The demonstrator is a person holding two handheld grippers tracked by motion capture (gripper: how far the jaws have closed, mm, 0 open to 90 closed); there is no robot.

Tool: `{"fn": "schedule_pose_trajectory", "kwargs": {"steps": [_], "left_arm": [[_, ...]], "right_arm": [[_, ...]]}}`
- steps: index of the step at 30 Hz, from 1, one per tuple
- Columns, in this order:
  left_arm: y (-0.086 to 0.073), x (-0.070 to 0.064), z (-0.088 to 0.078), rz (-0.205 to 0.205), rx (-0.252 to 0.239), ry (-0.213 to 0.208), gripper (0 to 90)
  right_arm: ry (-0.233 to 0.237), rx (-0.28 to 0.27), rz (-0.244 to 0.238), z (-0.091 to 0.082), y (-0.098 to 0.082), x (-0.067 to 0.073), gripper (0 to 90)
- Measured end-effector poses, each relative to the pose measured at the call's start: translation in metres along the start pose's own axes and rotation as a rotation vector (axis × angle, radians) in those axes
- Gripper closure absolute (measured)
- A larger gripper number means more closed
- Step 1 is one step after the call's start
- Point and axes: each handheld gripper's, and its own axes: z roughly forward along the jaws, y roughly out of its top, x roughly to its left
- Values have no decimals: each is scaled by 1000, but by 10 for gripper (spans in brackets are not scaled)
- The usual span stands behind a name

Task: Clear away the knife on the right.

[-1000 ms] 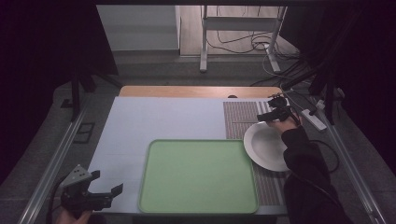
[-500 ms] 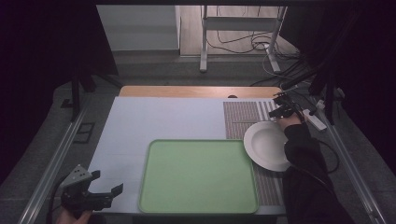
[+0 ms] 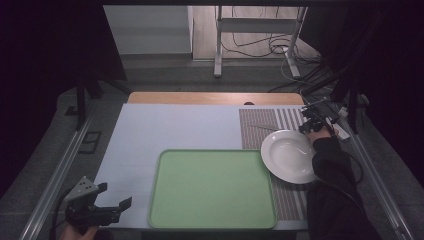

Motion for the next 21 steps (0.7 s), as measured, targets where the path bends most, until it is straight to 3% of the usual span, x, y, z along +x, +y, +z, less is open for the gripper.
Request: {"fn": "schedule_pose_trajectory", "kwargs": {"steps": [6, 9, 11, 12, 15, 19, 21], "left_arm": [[0, 0, 0, 3, 3, 2, 8], [1, 0, 0, 5, 4, 2, 8], [0, 0, 0, 2, 3, 1, 8], [1, 0, 0, 2, 3, 0, 8], [1, 0, 1, 1, 4, 0, 9], [1, 0, 1, 3, 5, 1, 10], [1, 0, 1, 1, 5, 1, 10]], "right_arm": [[46, 76, -29, -9, -8, 2, 900], [51, 111, -6, -11, -9, 0, 900], [49, 113, -9, -12, -9, -2, 854], [32, 95, 3, -13, -8, -2, 819], [45, 31, 47, -17, -2, -5, 696], [66, -26, 67, -18, 8, 0, 429], [47, -34, 73, -17, 14, 5, 308]]}}
